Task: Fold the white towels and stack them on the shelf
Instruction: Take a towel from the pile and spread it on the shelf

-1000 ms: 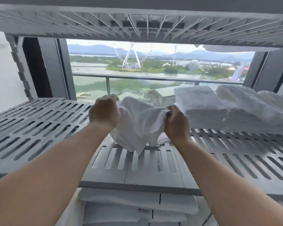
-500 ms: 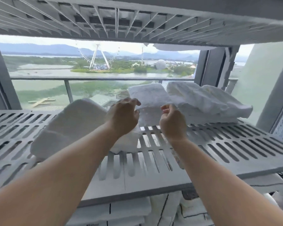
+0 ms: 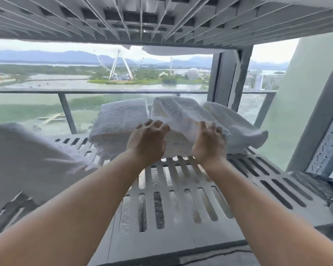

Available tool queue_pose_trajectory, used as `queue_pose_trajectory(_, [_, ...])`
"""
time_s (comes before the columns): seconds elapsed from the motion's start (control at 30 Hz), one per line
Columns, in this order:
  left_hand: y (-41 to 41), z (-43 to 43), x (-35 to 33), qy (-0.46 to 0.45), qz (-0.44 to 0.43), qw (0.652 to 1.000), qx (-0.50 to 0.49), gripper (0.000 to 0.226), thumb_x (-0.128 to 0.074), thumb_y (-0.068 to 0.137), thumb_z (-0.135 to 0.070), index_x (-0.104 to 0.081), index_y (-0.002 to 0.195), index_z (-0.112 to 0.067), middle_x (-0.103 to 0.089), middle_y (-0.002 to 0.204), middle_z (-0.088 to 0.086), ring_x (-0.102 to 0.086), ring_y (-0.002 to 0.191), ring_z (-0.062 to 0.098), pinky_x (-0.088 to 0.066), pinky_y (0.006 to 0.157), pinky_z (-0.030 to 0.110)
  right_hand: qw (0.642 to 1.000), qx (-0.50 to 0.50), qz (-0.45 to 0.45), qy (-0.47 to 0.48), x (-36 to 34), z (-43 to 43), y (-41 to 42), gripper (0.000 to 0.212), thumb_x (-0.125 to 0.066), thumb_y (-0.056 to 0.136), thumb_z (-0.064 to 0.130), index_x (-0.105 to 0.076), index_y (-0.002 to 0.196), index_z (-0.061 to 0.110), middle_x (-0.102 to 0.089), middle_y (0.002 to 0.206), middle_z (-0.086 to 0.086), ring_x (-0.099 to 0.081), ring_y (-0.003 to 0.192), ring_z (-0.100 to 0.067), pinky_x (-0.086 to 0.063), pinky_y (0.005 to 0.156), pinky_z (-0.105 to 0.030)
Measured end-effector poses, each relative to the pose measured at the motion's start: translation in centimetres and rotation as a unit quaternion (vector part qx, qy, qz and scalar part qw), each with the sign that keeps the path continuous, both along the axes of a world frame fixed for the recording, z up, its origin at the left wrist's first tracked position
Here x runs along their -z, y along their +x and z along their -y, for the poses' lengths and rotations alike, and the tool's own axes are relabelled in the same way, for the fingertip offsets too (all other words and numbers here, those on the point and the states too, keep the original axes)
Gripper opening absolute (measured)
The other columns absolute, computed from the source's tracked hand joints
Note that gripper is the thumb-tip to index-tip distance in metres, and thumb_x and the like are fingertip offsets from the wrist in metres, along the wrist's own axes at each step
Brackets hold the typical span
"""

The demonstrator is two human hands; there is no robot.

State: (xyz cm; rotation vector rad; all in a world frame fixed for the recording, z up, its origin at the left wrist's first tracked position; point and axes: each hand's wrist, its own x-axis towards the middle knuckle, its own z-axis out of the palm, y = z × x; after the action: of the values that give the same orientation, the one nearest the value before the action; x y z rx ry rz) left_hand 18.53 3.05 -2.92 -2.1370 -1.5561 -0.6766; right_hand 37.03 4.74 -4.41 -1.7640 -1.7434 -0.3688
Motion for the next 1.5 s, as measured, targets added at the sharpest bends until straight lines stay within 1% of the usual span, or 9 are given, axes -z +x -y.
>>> queue_pose_trajectory(0.17, [1.6, -2.2, -0.5, -0.012, -0.015, 0.998, -0.053, 0.042, -0.058, 0.095, -0.034, -0.055, 0.136, -0.024, -0.062, 0.133, 0.003, -0.058, 0.120, 0.027, -0.044, 0.100, 0.041, 0.999, -0.023, -0.027, -0.019, 0.3, -1.5, 2.0, 0.039, -0.047, 0.090, 0.007, -0.056, 0.127, 0.014, -0.061, 0.120, -0.013, -0.055, 0.115, -0.033, -0.046, 0.095, -0.043])
queue_pose_trajectory(0.37, [1.0, -3.1, -0.6, 0.020, -0.018, 0.995, -0.100, 0.025, -0.058, 0.091, -0.013, -0.068, 0.111, -0.024, -0.069, 0.102, -0.001, -0.068, 0.090, 0.026, -0.048, 0.070, 0.037, 0.999, -0.030, 0.037, 0.020, -0.4, -1.6, 3.0, 0.020, -0.045, 0.096, 0.010, -0.063, 0.100, 0.012, -0.069, 0.102, -0.011, -0.065, 0.093, -0.032, -0.041, 0.073, -0.035])
queue_pose_trajectory(0.63, [0.8, -5.1, -0.9, 0.040, 0.009, 0.994, -0.102, 0.023, -0.052, 0.100, -0.032, -0.074, 0.098, -0.026, -0.069, 0.098, -0.002, -0.066, 0.080, 0.026, -0.037, 0.064, 0.031, 0.981, -0.095, -0.154, 0.061, -0.5, -1.2, 2.4, 0.024, -0.042, 0.100, 0.018, -0.062, 0.109, 0.008, -0.069, 0.099, -0.012, -0.063, 0.090, -0.033, -0.050, 0.081, -0.044])
queue_pose_trajectory(0.77, [1.0, -4.6, -0.6, 0.044, 0.130, 0.988, -0.071, 0.023, -0.049, 0.102, -0.028, -0.070, 0.099, -0.019, -0.068, 0.097, 0.000, -0.057, 0.074, 0.024, -0.037, 0.062, 0.031, 0.969, -0.086, -0.224, 0.060, -0.3, -1.3, 1.9, 0.024, -0.040, 0.099, 0.014, -0.062, 0.106, 0.011, -0.063, 0.084, -0.002, -0.056, 0.081, -0.027, -0.047, 0.077, -0.040])
queue_pose_trajectory(0.9, [1.5, -2.8, -0.8, 0.088, 0.269, 0.959, -0.003, 0.019, -0.049, 0.103, -0.026, -0.063, 0.103, -0.013, -0.067, 0.102, 0.005, -0.060, 0.082, 0.027, -0.042, 0.063, 0.034, 0.944, -0.091, -0.312, 0.059, -1.1, -1.1, 1.2, 0.024, -0.036, 0.099, 0.016, -0.060, 0.099, 0.011, -0.059, 0.077, 0.001, -0.053, 0.076, -0.024, -0.034, 0.068, -0.033])
queue_pose_trajectory(1.03, [1.4, -1.4, -1.7, 0.052, 0.404, 0.912, 0.049, 0.012, -0.047, 0.103, -0.024, -0.057, 0.100, -0.018, -0.066, 0.091, 0.002, -0.063, 0.084, 0.028, -0.046, 0.068, 0.036, 0.916, -0.079, -0.372, 0.127, -2.3, -0.3, 0.3, 0.023, -0.034, 0.096, 0.018, -0.056, 0.089, 0.013, -0.048, 0.067, 0.009, -0.046, 0.065, -0.017, -0.028, 0.060, -0.033])
queue_pose_trajectory(1.13, [0.6, 0.1, -2.5, 0.029, 0.508, 0.857, 0.075, 0.011, -0.045, 0.102, -0.026, -0.056, 0.101, -0.021, -0.063, 0.085, -0.007, -0.065, 0.086, 0.029, -0.058, 0.073, 0.052, 0.885, -0.071, -0.435, 0.149, -2.6, 0.9, -0.3, 0.029, -0.028, 0.090, 0.026, -0.051, 0.078, 0.014, -0.049, 0.065, 0.010, -0.045, 0.060, -0.007, -0.026, 0.055, -0.031])
queue_pose_trajectory(1.37, [-1.9, 3.4, -2.0, 0.021, 0.499, 0.865, 0.050, 0.017, -0.041, 0.099, -0.032, -0.057, 0.101, -0.024, -0.066, 0.090, 0.000, -0.067, 0.084, 0.031, -0.057, 0.073, 0.050, 0.783, -0.045, -0.608, 0.121, -2.2, 4.8, -1.3, 0.030, -0.033, 0.097, 0.023, -0.054, 0.075, 0.024, -0.057, 0.077, 0.011, -0.050, 0.071, -0.004, -0.034, 0.060, -0.023])
queue_pose_trajectory(1.5, [-3.0, 5.3, -0.7, 0.051, 0.478, 0.876, 0.031, 0.017, -0.042, 0.101, -0.028, -0.057, 0.100, -0.023, -0.061, 0.085, -0.007, -0.060, 0.082, 0.024, -0.042, 0.066, 0.034, 0.777, -0.027, -0.618, 0.121, -1.3, 6.9, -1.5, 0.031, -0.031, 0.100, 0.022, -0.054, 0.079, 0.021, -0.054, 0.081, 0.012, -0.055, 0.080, -0.015, -0.036, 0.077, -0.030])
